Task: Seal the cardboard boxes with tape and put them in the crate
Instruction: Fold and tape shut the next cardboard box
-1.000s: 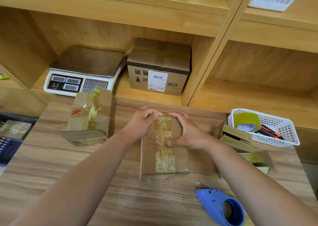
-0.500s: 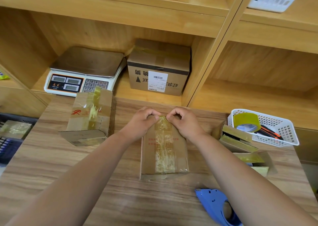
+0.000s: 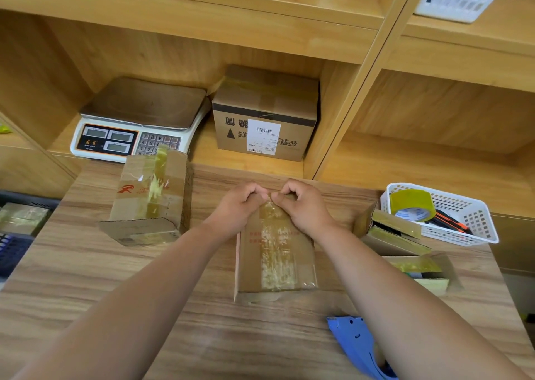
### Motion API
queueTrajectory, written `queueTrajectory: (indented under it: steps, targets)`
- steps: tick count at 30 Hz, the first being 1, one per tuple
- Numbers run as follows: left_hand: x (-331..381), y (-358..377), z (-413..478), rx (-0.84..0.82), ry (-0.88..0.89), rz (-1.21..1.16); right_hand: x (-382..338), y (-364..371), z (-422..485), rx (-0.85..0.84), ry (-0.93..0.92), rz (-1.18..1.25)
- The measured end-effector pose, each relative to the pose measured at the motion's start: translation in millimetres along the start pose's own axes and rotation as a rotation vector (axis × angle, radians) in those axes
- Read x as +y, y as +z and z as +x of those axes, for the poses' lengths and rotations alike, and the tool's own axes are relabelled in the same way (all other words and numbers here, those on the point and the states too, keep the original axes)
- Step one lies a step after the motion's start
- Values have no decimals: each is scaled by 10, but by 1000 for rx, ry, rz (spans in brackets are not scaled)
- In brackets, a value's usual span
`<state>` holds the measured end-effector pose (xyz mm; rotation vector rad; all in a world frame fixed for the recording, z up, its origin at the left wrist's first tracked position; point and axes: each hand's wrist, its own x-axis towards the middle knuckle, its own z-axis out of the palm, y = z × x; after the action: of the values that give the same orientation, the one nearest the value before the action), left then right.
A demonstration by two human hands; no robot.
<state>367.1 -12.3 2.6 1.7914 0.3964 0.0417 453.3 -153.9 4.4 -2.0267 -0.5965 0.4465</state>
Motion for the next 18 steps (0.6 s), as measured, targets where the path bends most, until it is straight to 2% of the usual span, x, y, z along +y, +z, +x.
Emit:
queueTrajectory:
  steps: [4,10,15,18]
  targets:
    - [53,-9,-1,-8,-80,-14,-7,1,18,56,-24,-8]
    - [199,48,1,61,-136,-15,-66,-40,-52,-14,1,-39]
    - [229,144,-56,117,-144,-11,-89,-109,-306,-98,-106,-583]
    - [177,180,-120,159,-91,62,-97,-129,-574,-143,-114,-675]
